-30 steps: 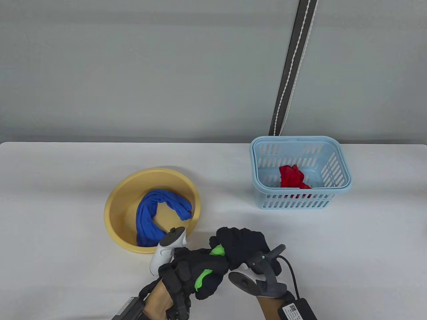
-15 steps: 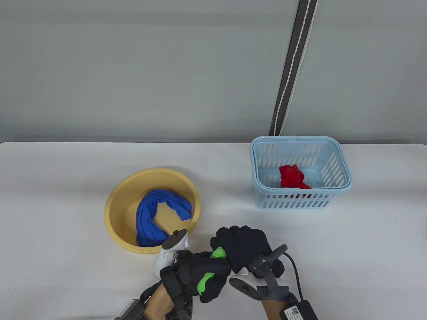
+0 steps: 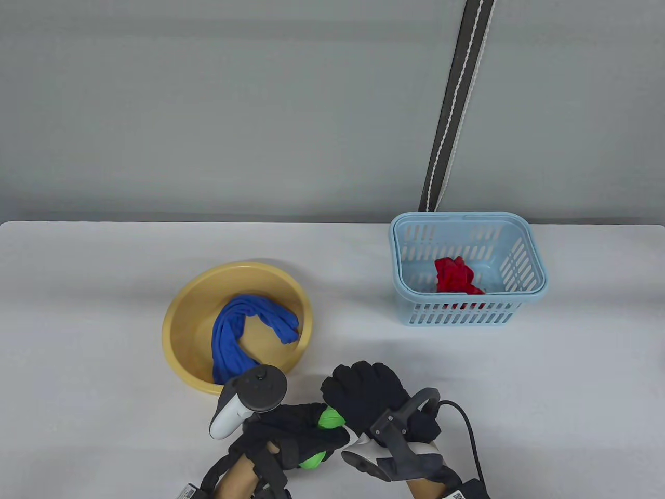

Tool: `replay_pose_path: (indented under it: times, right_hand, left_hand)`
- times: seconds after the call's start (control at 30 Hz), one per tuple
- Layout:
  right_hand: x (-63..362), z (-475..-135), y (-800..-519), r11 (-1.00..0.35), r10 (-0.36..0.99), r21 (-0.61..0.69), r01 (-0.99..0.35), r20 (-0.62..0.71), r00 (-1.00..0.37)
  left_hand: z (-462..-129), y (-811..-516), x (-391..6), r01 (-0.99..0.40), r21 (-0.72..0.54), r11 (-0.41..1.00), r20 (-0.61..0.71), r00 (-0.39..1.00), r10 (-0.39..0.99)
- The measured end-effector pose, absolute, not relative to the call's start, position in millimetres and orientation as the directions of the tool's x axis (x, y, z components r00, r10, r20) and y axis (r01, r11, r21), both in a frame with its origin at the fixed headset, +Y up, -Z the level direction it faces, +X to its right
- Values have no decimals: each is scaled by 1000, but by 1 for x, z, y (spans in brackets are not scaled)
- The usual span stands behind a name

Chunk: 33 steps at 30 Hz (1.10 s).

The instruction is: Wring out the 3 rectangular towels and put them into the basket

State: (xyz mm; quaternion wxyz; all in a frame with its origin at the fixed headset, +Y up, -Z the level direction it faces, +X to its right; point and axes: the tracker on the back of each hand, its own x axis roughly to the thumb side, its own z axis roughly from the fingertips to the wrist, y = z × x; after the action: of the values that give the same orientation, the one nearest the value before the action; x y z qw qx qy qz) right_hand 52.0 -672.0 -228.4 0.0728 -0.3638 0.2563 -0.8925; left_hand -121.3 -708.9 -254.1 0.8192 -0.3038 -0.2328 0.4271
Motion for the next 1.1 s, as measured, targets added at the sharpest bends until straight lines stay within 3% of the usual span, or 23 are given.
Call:
replay_pose_path:
  times: [0.23,0.53,0.8,0.9,1.1]
  right_hand:
    - [61,-225,-665,-920,-234,-388,-54,654,-719]
    - [95,-248,-631,-902,30,-349,-253,535,-845]
    - [159,-316,-589,-873,291,-332,-358,235,-928]
    - [188,-345,-585,-886,332,-309,-346,97,-938]
    - [232,-382,-595,-922,310,-285,-263,-132,-942]
  left_hand:
    - [-255,-687,-131,-497,-545,675,214,696,685]
    - [-278,-643,-142,-518,-457,724,244,709,661]
    - [-333,-605,-184,-516,-255,818,252,782,571]
    - [-358,-610,-202,-459,-240,856,198,840,506]
    - [-397,-642,-212,-320,-336,886,135,914,382]
